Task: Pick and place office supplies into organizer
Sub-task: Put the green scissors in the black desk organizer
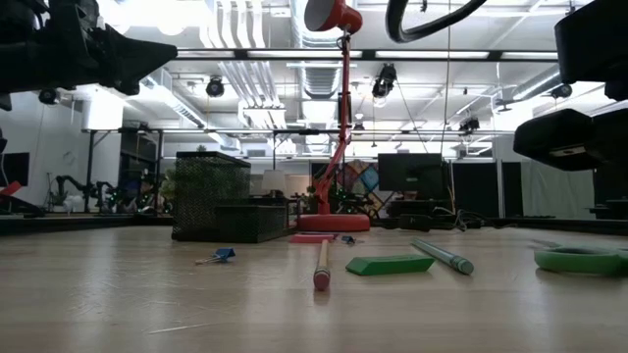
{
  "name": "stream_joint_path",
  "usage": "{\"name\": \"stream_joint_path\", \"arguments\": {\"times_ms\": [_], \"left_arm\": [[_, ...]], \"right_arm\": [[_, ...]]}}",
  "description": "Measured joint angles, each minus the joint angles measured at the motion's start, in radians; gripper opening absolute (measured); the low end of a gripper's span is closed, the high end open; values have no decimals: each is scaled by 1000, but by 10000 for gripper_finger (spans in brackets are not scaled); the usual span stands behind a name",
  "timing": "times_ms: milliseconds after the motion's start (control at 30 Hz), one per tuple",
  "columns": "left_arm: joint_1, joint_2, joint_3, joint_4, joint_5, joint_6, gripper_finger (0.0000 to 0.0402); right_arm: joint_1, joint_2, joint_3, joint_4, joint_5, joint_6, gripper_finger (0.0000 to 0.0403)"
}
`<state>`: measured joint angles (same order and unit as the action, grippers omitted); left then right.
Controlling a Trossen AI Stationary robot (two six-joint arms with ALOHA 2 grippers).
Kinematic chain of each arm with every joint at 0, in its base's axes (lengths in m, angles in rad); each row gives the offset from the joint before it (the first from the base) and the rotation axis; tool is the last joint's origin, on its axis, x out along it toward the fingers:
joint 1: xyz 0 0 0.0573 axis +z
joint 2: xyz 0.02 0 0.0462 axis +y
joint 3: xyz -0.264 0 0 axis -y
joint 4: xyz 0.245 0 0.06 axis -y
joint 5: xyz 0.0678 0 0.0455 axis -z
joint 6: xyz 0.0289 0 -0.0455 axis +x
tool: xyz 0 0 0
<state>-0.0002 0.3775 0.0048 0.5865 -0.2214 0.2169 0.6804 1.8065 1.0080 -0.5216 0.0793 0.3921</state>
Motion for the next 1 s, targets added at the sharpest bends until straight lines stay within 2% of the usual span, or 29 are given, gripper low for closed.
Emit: {"name": "stream_joint_path", "arguments": {"times_ms": [267, 1000], "left_arm": [[0, 0, 0, 3, 0, 0, 0], [0, 0, 0, 5, 0, 0, 0]], "right_arm": [[0, 0, 0, 3, 1, 0, 18], [0, 1, -1, 14, 1, 0, 15]]}}
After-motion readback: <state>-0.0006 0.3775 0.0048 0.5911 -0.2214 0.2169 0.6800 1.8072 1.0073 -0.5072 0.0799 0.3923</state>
